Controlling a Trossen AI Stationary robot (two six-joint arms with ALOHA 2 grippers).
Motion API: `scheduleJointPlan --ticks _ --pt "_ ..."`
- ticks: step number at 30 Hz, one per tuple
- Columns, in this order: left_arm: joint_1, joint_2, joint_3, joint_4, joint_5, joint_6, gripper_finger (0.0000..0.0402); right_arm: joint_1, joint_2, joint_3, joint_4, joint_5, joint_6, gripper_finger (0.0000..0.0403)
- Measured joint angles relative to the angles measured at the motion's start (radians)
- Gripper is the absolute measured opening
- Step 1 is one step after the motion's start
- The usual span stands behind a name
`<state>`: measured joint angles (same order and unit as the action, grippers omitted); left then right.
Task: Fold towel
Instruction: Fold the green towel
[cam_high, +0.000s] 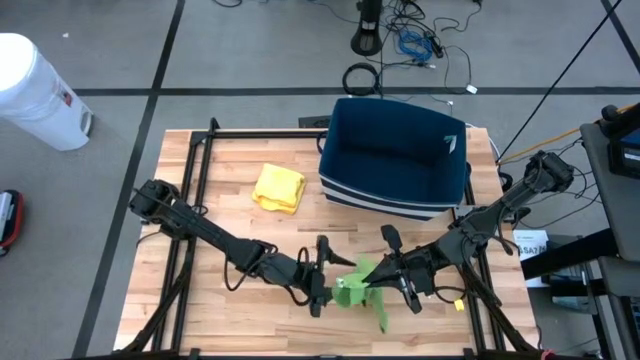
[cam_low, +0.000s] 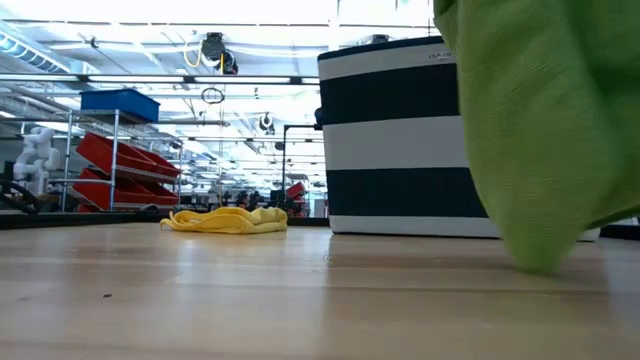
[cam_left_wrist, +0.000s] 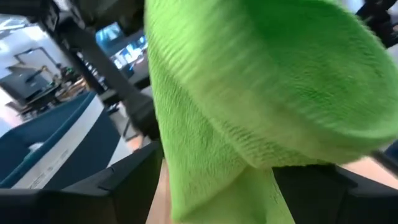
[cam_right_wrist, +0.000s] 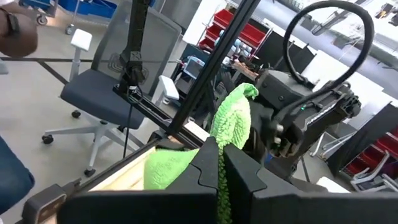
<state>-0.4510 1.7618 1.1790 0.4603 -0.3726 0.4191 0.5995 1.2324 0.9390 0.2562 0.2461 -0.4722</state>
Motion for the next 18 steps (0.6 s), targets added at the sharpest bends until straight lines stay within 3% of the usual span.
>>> scheduleJointPlan --ticks 13,18 --pt "-0.053 0.000 0.000 0.046 0.024 -0.085 0.0303 0.000 -0.002 0.000 0.006 0.069 -0.037 0.0000" --pt "-0.047 -0.001 0.000 0.056 -0.116 -0.150 0.0303 0.000 -0.002 0.000 0.008 0.072 -0.041 0.0000"
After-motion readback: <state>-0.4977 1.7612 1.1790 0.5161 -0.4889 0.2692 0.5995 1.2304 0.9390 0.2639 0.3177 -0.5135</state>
